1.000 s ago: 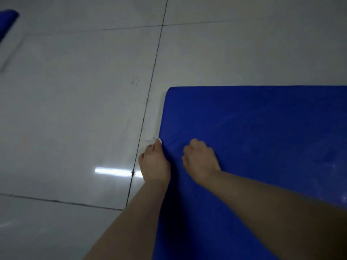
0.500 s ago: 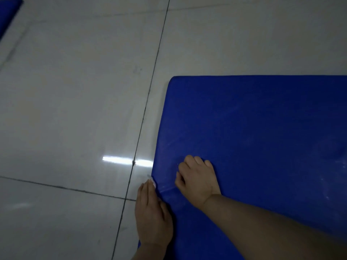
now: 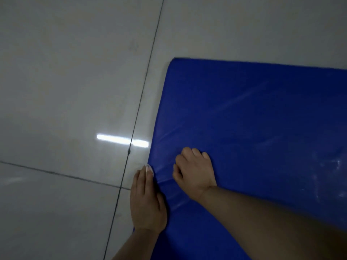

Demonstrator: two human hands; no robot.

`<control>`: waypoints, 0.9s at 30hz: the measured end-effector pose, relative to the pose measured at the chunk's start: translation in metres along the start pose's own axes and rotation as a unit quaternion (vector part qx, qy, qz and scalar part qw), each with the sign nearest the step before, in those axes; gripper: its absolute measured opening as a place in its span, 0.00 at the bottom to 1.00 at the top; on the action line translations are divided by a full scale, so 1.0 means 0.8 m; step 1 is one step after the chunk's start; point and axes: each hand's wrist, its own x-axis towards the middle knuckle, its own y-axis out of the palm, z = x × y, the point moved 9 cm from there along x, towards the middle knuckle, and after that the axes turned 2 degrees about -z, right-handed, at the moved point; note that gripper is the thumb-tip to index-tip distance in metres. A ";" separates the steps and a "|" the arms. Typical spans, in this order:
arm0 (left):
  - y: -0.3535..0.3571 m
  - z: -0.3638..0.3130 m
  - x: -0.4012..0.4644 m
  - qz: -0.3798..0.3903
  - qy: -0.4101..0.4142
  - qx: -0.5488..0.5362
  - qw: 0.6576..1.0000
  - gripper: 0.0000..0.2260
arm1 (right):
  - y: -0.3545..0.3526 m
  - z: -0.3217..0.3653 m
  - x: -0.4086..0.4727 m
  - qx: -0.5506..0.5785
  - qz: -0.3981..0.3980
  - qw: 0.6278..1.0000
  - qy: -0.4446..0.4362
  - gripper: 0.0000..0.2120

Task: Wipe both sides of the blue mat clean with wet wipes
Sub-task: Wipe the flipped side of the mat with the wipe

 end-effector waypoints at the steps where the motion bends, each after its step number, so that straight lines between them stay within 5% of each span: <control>1: -0.004 -0.001 0.000 -0.011 0.007 -0.011 1.000 0.28 | -0.002 0.001 -0.001 0.002 0.009 1.000 -0.014 0.13; 12: -0.016 -0.008 0.007 -0.030 -0.014 0.014 0.999 0.22 | -0.004 -0.003 0.007 -0.082 -0.003 0.993 -0.091 0.11; 18: -0.036 0.032 -0.094 0.002 -0.054 0.105 0.993 0.23 | -0.001 0.013 -0.005 -0.057 0.128 0.990 -0.033 0.14; 22: -0.046 0.049 -0.164 -0.042 -0.087 0.156 0.983 0.25 | -0.018 0.013 -0.029 -0.074 0.042 0.996 -0.011 0.08; 27: -0.012 0.038 -0.160 0.027 -0.229 0.124 0.965 0.33 | -0.015 -0.001 -0.079 -0.040 -0.042 0.998 -0.008 0.08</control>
